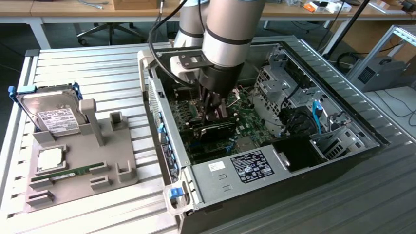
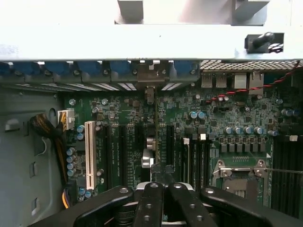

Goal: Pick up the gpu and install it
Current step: 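Press down on the gpu until it lock into place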

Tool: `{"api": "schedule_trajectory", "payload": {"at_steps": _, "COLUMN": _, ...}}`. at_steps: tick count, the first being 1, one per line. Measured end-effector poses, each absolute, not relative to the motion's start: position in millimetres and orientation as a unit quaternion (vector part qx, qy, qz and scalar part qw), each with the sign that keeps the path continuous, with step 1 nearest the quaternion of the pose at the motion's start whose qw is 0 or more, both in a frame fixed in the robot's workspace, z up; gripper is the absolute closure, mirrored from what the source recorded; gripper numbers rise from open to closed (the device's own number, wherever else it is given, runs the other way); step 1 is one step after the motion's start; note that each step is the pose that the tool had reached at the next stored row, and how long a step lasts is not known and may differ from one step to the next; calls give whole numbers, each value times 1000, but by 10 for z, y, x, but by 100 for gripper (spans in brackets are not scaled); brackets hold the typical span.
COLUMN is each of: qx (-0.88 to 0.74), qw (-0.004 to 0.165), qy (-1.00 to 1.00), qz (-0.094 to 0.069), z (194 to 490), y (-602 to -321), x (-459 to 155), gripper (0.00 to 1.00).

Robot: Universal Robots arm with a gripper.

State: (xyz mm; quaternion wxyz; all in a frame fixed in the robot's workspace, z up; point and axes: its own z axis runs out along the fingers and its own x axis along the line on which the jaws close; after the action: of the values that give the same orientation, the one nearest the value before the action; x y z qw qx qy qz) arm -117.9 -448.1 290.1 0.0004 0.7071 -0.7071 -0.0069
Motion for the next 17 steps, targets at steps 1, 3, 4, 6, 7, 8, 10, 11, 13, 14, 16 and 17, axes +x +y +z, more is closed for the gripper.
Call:
{"api": "schedule_trajectory", "payload": {"at_steps": 1, "qx": 707, "qw": 0, "qy": -707, "qz": -7, "z": 2924, "y": -4481, "x": -1178, "gripper": 89}}
{"api": "schedule_trajectory", "payload": {"at_steps": 3, "qx": 707, "qw": 1, "qy": -707, "qz": -7, "z": 2991, "y": -4481, "x": -1179, "gripper": 89}}
{"api": "schedule_trajectory", "payload": {"at_steps": 4, "qx": 707, "qw": 1, "qy": -707, "qz": -7, "z": 3017, "y": -4481, "x": -1178, "gripper": 89}}
{"api": "schedule_trajectory", "payload": {"at_steps": 6, "qx": 707, "qw": 1, "qy": -707, "qz": -6, "z": 3072, "y": -4481, "x": -1179, "gripper": 89}}
{"api": "schedule_trajectory", "payload": {"at_steps": 7, "qx": 707, "qw": 1, "qy": -707, "qz": -6, "z": 3097, "y": -4481, "x": -1179, "gripper": 89}}
{"api": "schedule_trajectory", "payload": {"at_steps": 8, "qx": 707, "qw": 1, "qy": -707, "qz": -6, "z": 3104, "y": -4481, "x": -1179, "gripper": 89}}
{"api": "schedule_trajectory", "payload": {"at_steps": 10, "qx": 707, "qw": 1, "qy": -707, "qz": -6, "z": 3104, "y": -4481, "x": -1179, "gripper": 89}}
{"api": "schedule_trajectory", "payload": {"at_steps": 11, "qx": 707, "qw": 1, "qy": -707, "qz": -6, "z": 3104, "y": -4481, "x": -1179, "gripper": 89}}
{"api": "schedule_trajectory", "payload": {"at_steps": 13, "qx": 707, "qw": 1, "qy": -707, "qz": -6, "z": 3105, "y": -4481, "x": -1170, "gripper": 89}}
{"api": "schedule_trajectory", "payload": {"at_steps": 14, "qx": 707, "qw": 1, "qy": -707, "qz": -6, "z": 3105, "y": -4481, "x": -1152, "gripper": 89}}
{"api": "schedule_trajectory", "payload": {"at_steps": 16, "qx": 707, "qw": 1, "qy": -707, "qz": -6, "z": 3105, "y": -4481, "x": -1110, "gripper": 89}}
{"api": "schedule_trajectory", "payload": {"at_steps": 17, "qx": 707, "qw": 1, "qy": -707, "qz": -6, "z": 3104, "y": -4481, "x": -1076, "gripper": 89}}
